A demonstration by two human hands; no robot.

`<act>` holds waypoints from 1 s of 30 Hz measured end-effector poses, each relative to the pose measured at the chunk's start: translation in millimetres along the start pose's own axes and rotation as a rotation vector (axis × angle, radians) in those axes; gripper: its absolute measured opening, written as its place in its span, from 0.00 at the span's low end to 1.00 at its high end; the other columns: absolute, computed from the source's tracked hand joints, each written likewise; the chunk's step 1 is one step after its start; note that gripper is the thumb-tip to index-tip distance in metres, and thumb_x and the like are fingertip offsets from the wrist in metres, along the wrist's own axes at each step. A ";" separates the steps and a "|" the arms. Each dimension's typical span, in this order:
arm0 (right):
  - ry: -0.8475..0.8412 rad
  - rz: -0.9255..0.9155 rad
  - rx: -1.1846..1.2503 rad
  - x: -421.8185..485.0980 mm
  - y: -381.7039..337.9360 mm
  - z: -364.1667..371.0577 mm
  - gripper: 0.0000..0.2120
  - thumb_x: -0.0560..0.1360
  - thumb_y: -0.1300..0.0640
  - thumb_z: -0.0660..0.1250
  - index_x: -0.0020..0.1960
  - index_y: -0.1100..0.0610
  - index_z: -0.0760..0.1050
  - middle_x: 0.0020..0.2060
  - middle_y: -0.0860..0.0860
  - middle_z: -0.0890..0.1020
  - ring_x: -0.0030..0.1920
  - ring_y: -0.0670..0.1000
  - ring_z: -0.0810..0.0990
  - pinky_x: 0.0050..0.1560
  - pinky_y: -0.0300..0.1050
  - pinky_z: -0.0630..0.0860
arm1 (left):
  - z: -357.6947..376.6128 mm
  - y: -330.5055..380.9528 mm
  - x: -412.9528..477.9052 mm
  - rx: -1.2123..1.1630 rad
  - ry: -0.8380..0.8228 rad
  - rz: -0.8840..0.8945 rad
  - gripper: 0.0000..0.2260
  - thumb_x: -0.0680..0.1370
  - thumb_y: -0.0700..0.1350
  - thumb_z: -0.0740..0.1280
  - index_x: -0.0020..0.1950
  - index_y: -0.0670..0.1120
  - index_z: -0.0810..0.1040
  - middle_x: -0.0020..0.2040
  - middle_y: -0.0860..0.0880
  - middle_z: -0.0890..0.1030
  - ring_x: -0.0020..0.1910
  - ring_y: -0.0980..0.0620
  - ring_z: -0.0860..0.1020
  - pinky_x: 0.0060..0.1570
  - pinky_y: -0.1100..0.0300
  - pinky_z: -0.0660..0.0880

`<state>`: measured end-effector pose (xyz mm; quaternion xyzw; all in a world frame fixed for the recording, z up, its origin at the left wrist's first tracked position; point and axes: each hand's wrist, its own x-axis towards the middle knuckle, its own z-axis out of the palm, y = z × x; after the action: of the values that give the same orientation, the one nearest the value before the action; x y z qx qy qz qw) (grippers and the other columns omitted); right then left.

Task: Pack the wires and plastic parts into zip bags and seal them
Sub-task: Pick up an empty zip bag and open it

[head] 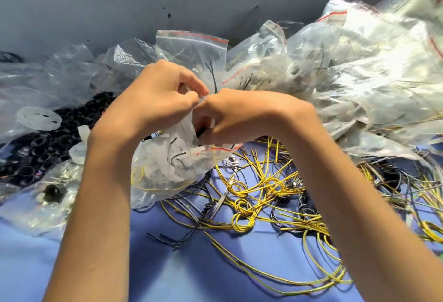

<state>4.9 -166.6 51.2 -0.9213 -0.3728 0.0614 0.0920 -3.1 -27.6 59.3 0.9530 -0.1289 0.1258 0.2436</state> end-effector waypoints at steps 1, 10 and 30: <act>0.007 -0.003 0.041 7.2 -2.3 1.7 0.10 0.73 0.57 0.64 0.50 0.57 0.80 0.43 0.53 0.84 0.44 0.52 0.80 0.46 0.47 0.77 | -0.6 -0.5 0.1 0.006 0.016 -0.003 0.14 0.72 0.36 0.63 0.47 0.51 0.84 0.37 0.43 0.81 0.33 0.54 0.73 0.33 0.67 0.68; 0.211 -0.010 0.232 12.7 3.3 12.4 0.10 0.78 0.53 0.60 0.49 0.56 0.78 0.36 0.50 0.79 0.40 0.50 0.77 0.40 0.43 0.70 | -3.1 -1.8 -0.8 -0.034 0.134 -0.051 0.15 0.72 0.35 0.63 0.50 0.49 0.83 0.30 0.49 0.73 0.25 0.62 0.70 0.27 0.75 0.64; 0.358 -0.007 0.341 -10.9 16.6 -11.1 0.11 0.74 0.54 0.67 0.47 0.61 0.81 0.40 0.56 0.83 0.38 0.50 0.78 0.42 0.45 0.74 | -11.7 13.5 4.4 -0.739 0.407 -0.095 0.07 0.67 0.45 0.64 0.41 0.50 0.79 0.34 0.56 0.79 0.34 0.59 0.75 0.37 0.67 0.71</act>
<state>10.4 -187.3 59.0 -0.8874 -0.3378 -0.0411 0.3109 -5.1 -34.0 76.4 0.7621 -0.0703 0.2455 0.5950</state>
